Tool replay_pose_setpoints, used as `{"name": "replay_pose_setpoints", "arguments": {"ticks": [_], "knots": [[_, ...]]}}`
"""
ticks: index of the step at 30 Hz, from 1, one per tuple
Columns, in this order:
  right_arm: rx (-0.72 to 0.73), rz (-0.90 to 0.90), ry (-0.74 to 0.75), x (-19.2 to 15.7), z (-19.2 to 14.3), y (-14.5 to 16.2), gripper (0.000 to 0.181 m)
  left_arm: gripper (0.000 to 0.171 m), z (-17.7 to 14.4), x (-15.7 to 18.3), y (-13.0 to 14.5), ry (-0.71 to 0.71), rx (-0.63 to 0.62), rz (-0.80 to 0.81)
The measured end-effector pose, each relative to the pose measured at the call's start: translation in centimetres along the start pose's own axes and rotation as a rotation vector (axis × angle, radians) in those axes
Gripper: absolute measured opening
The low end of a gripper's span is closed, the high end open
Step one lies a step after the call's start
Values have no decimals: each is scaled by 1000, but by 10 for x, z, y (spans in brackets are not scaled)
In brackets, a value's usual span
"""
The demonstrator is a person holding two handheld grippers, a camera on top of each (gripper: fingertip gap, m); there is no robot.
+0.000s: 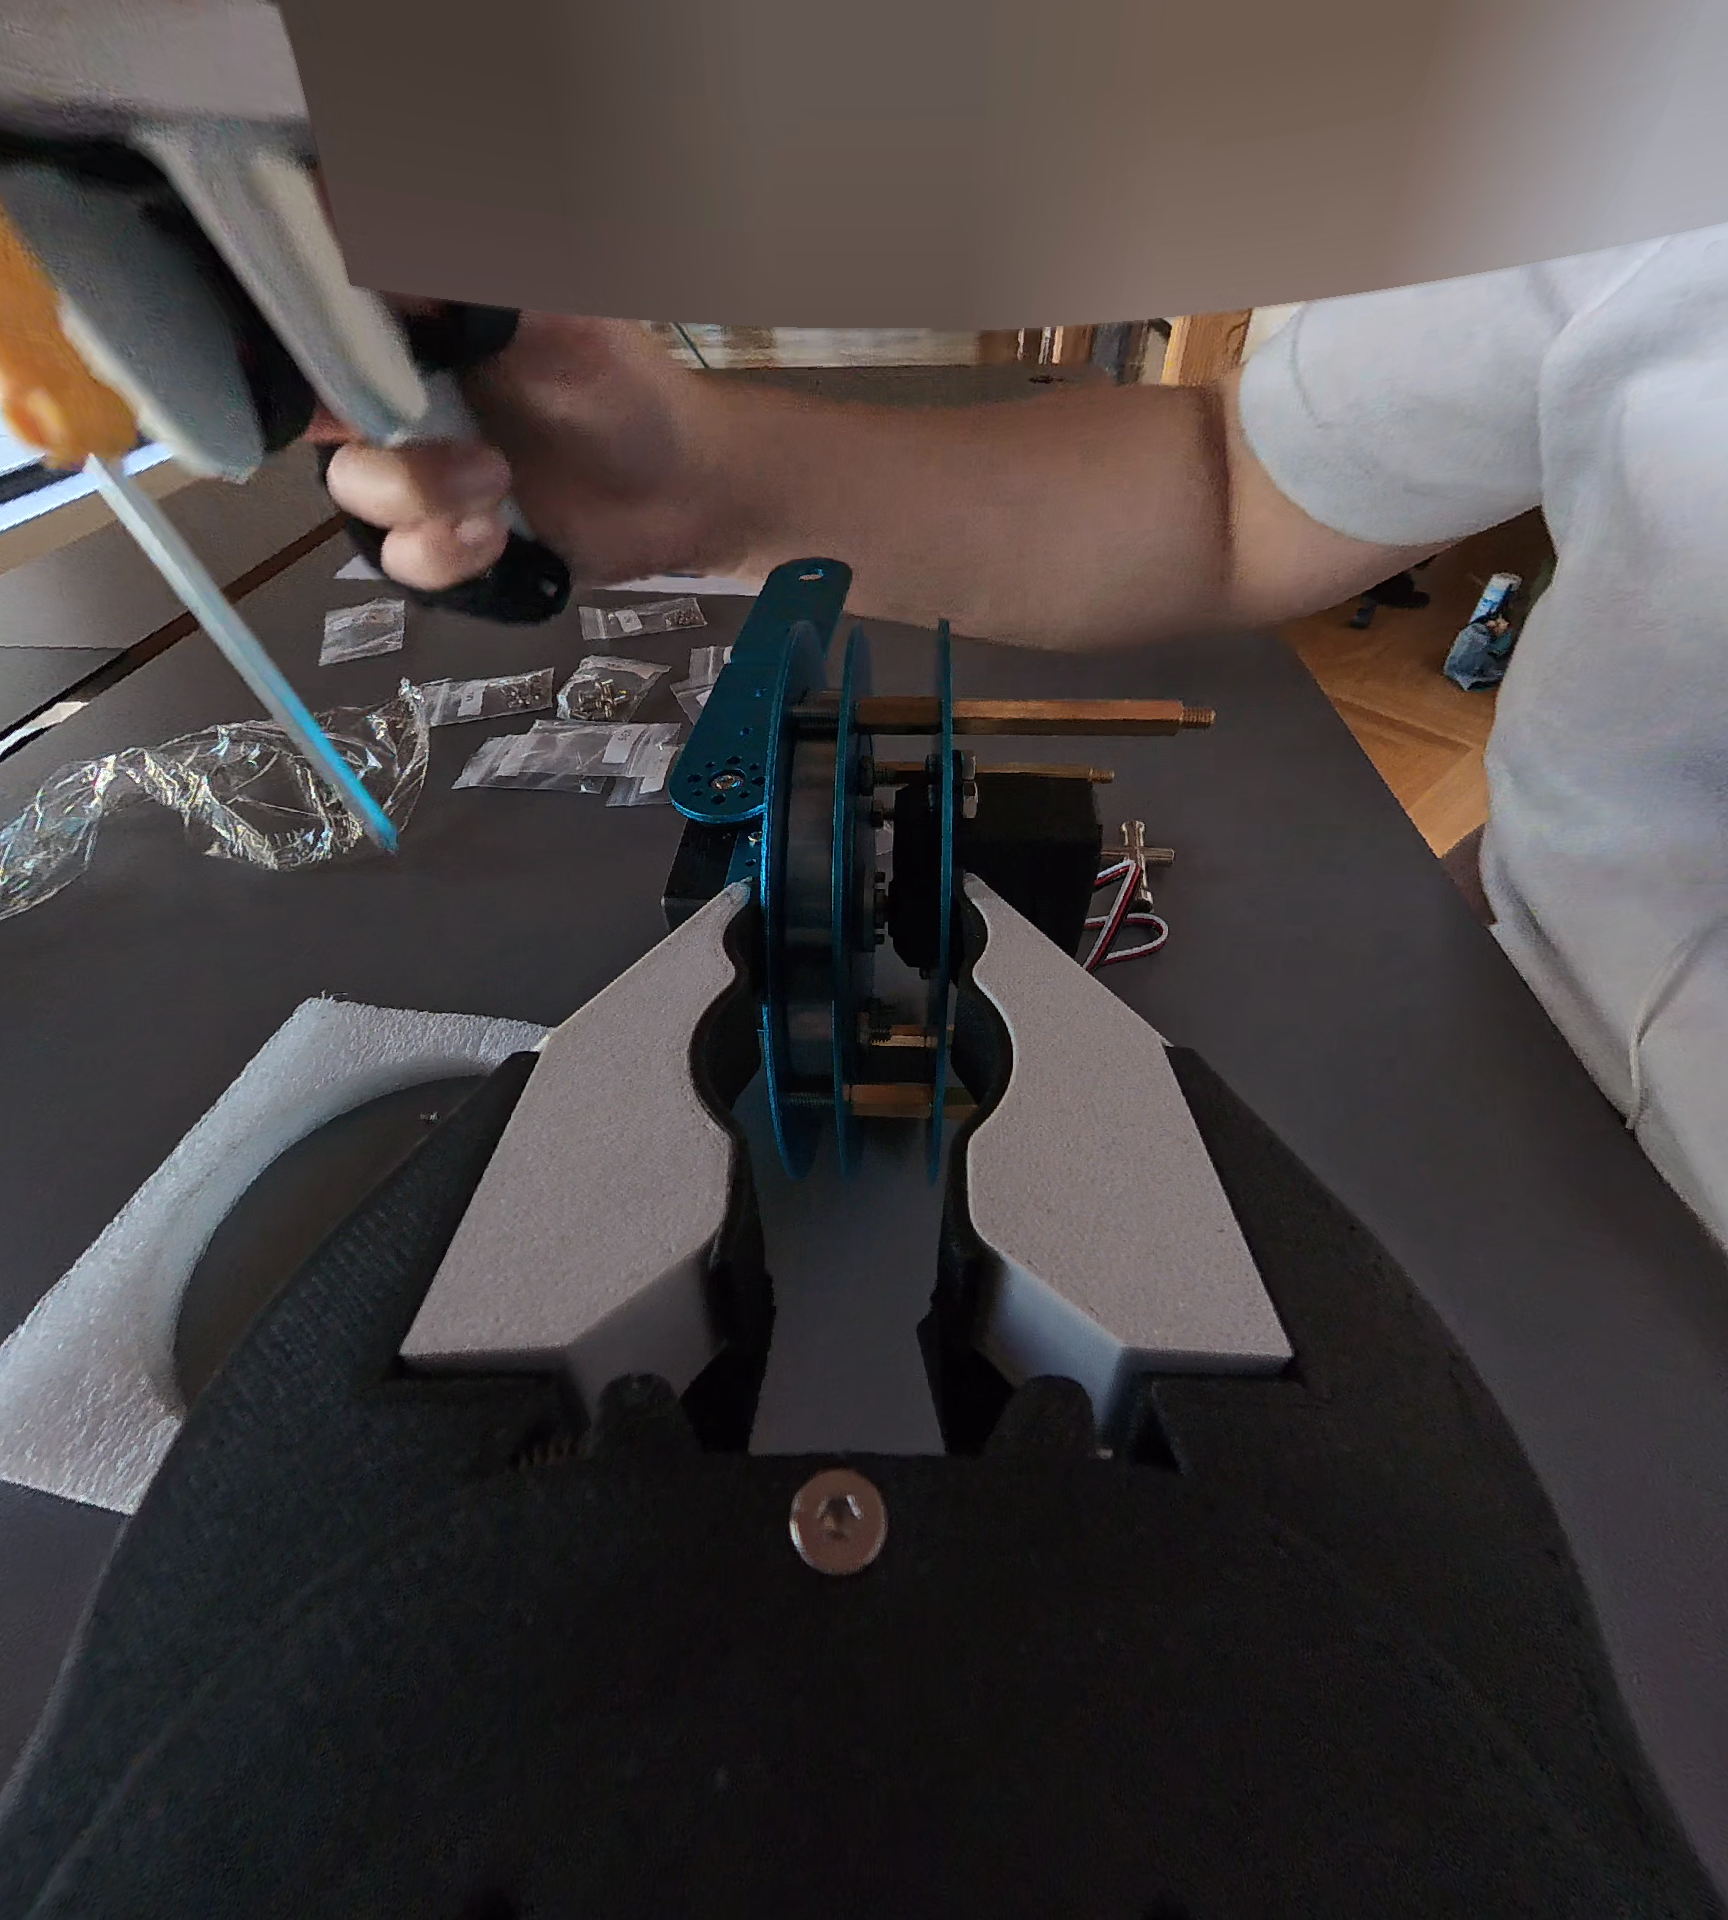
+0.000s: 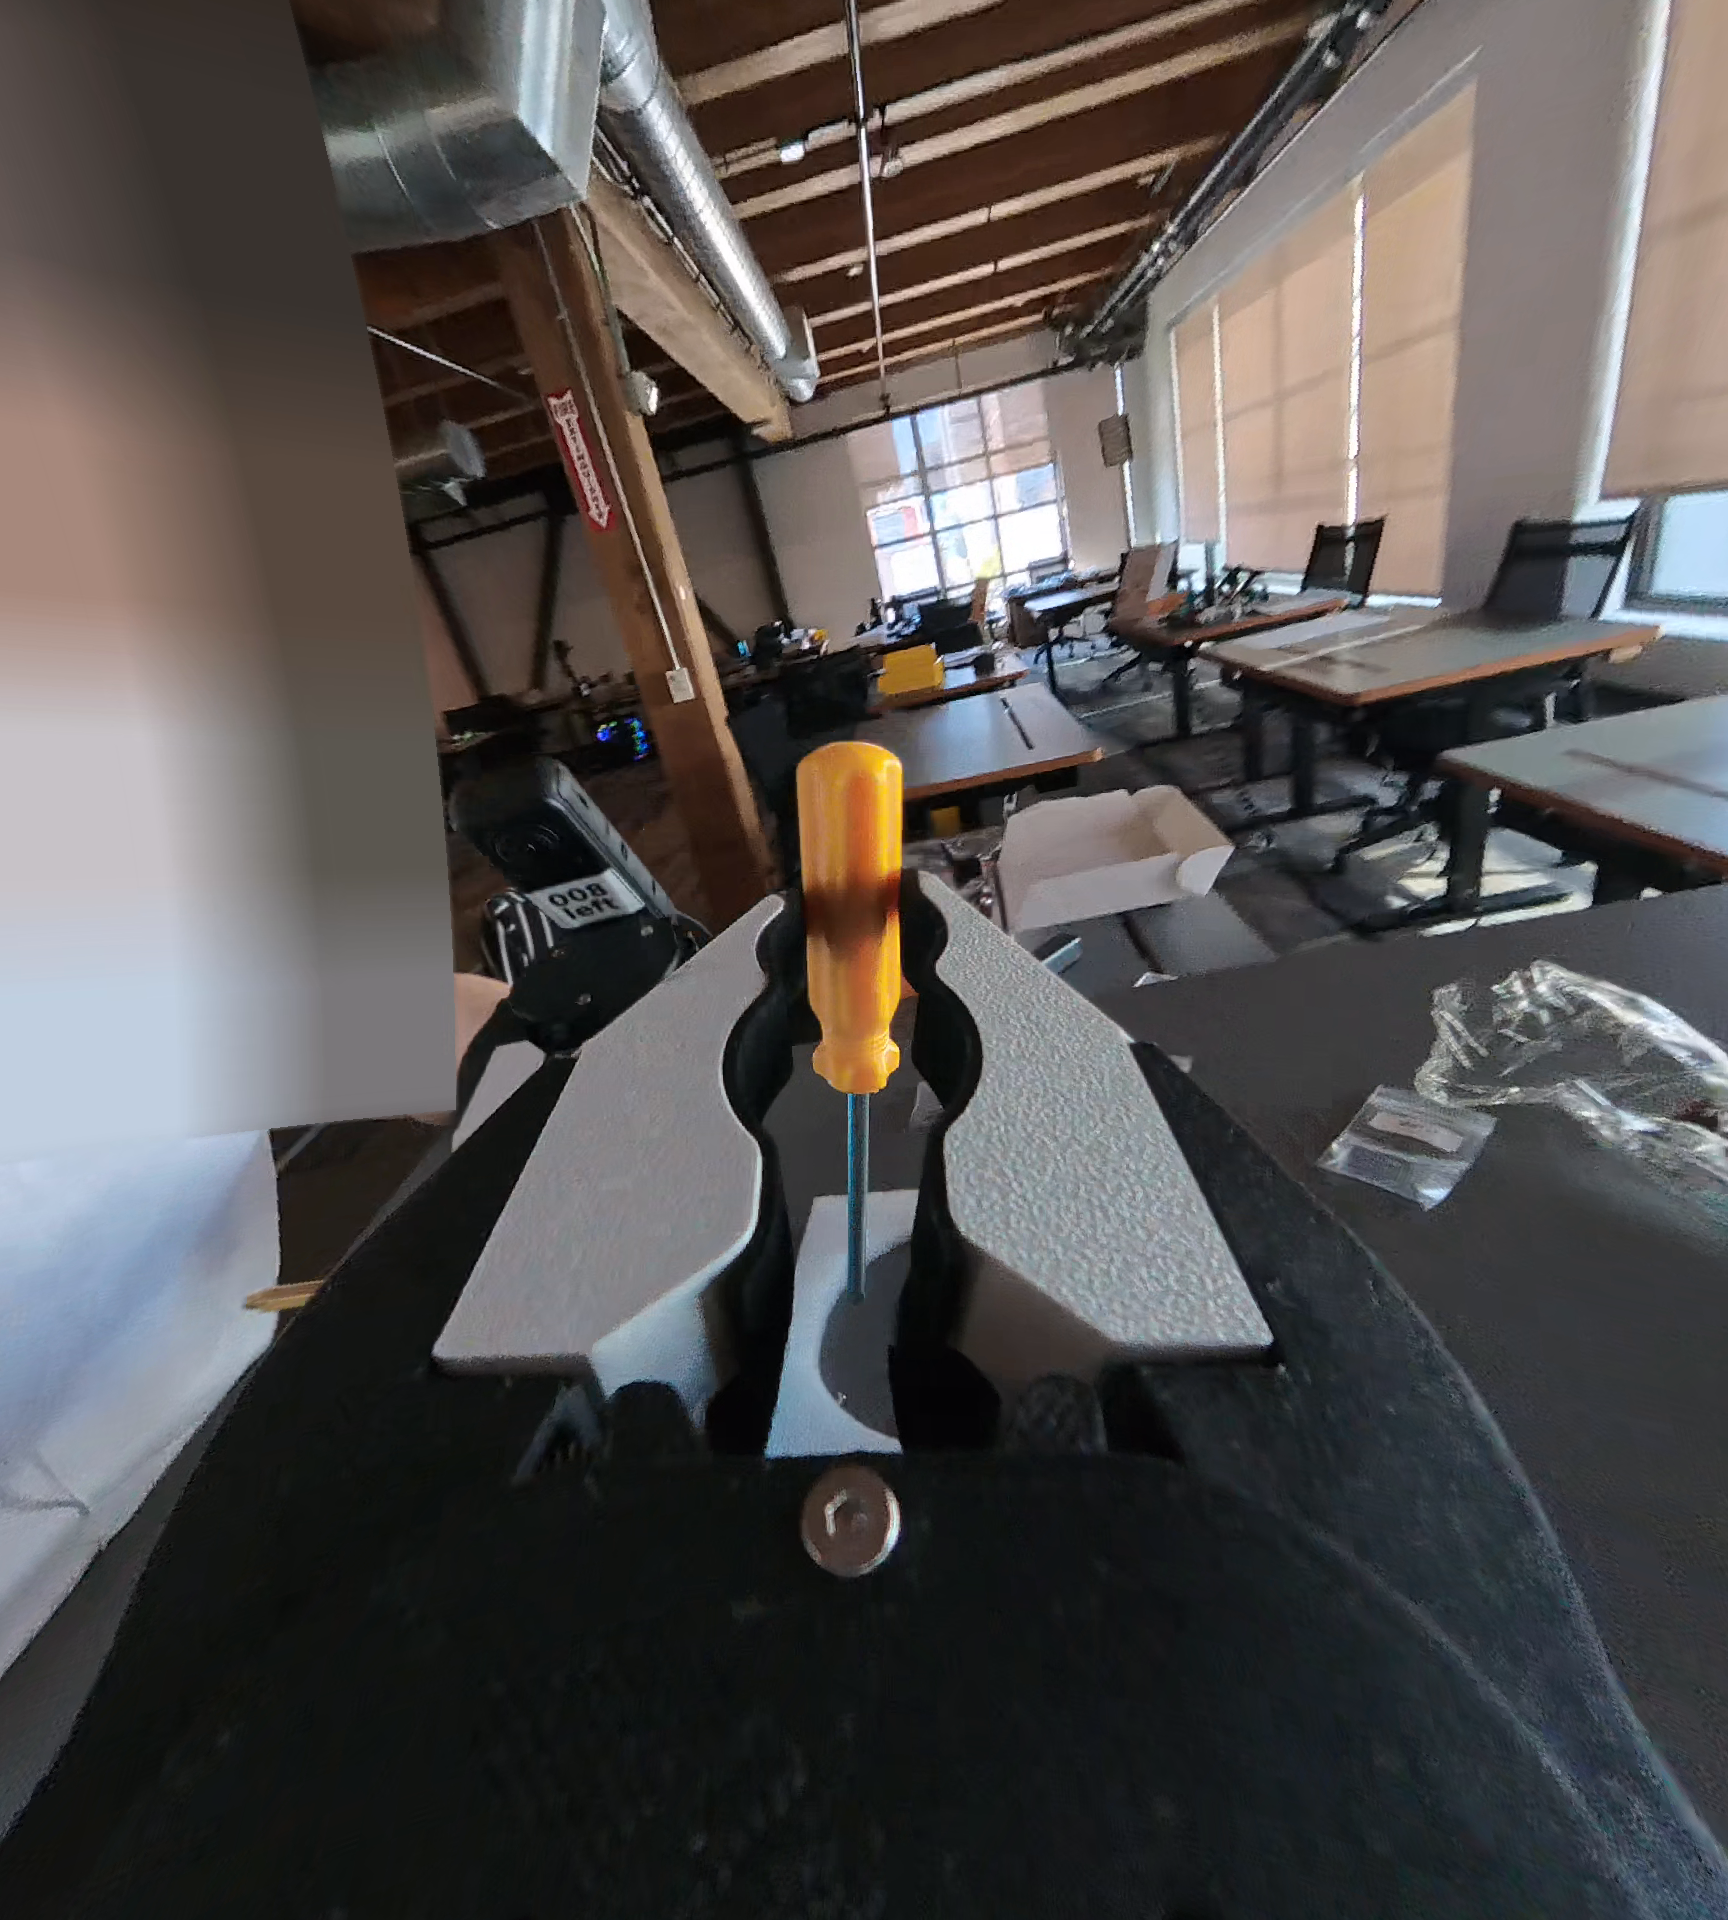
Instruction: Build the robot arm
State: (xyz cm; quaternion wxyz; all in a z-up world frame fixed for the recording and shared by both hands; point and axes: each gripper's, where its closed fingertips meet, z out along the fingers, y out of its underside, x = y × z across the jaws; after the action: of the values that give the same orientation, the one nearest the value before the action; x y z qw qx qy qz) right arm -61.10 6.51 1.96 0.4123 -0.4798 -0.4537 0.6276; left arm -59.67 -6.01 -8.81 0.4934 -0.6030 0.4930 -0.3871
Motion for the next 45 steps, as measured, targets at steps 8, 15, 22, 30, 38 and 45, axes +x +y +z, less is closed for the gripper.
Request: {"name": "replay_pose_setpoints", "arguments": {"ticks": [8,15,22,30,38,45], "knots": [[-86,34,-179,3,34,45,17,32,1,0,-1,26,5,9],[-129,-165,-263,-11,37,69,17,33,0,-1,0,38,5,11],[-165,-185,-294,-15,40,80,17,32,0,-1,0,43,5,10],[-189,-187,-306,-18,45,87,17,33,-1,-1,1,38,-2,16],[-185,-185,-290,-15,43,85,17,32,-1,-1,1,39,-1,15],[-96,-156,-235,-18,36,44,16,33,-1,-1,1,40,-3,15]]}}
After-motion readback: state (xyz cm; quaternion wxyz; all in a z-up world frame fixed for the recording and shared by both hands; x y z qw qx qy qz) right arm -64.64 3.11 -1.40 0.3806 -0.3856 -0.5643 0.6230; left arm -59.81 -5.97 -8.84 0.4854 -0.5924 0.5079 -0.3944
